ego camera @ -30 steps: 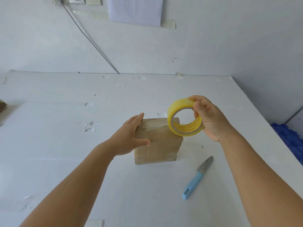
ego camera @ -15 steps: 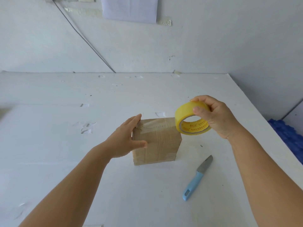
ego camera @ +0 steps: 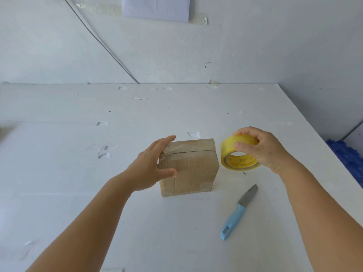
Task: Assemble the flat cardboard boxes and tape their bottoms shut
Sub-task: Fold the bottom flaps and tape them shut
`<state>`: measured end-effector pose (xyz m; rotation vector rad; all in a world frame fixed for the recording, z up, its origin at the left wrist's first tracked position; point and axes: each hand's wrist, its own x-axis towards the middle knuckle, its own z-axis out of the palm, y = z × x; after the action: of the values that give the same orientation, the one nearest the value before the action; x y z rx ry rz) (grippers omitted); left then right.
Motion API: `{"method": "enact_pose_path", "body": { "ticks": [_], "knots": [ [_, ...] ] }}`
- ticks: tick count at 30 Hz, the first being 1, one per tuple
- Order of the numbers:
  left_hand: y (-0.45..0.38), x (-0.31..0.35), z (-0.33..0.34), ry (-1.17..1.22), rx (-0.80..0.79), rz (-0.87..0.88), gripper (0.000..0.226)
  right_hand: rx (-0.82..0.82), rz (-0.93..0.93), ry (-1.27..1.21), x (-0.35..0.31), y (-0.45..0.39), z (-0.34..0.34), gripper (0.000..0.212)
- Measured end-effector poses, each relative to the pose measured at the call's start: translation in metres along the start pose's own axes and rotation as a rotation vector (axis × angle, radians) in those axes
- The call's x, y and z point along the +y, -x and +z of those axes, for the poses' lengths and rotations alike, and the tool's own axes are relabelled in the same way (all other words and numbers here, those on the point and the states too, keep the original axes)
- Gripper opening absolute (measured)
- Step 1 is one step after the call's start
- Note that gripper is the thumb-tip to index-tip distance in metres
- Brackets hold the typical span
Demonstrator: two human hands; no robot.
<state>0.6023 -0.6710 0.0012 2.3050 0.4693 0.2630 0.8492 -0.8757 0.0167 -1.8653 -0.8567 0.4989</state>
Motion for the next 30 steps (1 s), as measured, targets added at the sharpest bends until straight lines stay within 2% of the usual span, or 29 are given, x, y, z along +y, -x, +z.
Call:
{"method": "enact_pose_path", "body": {
  "ticks": [2, 6, 11, 19, 23, 27, 30],
  "knots": [
    [0.002, 0.002, 0.001, -0.051, -0.036, 0.000, 0.079, -0.004, 0.020, 0.004, 0.004, 0.000, 0.004, 0.021],
    [0.006, 0.003, 0.009, -0.374, -0.111, 0.007, 0.057, -0.035, 0.046, -0.006, 0.008, 0.000, 0.015, 0.016],
    [0.010, 0.017, 0.024, -0.754, -0.106, 0.071, 0.063, -0.048, 0.044, -0.001, 0.008, -0.002, 0.018, 0.017],
    [-0.015, 0.049, 0.048, -0.767, -0.148, -0.005, 0.081, -0.068, 0.034, 0.005, 0.005, -0.002, 0.021, 0.019],
    [-0.028, 0.055, 0.055, -0.787, -0.169, 0.043, 0.084, -0.088, 0.036, 0.037, 0.000, -0.003, 0.022, 0.017],
    [-0.049, 0.061, 0.055, -0.833, -0.169, 0.117, 0.090, -0.088, 0.020, 0.117, 0.000, -0.005, 0.025, 0.003],
    [-0.059, 0.060, 0.054, -0.816, -0.179, 0.116, 0.095, -0.112, 0.026, 0.135, -0.001, -0.010, 0.022, 0.015]
  ]
}}
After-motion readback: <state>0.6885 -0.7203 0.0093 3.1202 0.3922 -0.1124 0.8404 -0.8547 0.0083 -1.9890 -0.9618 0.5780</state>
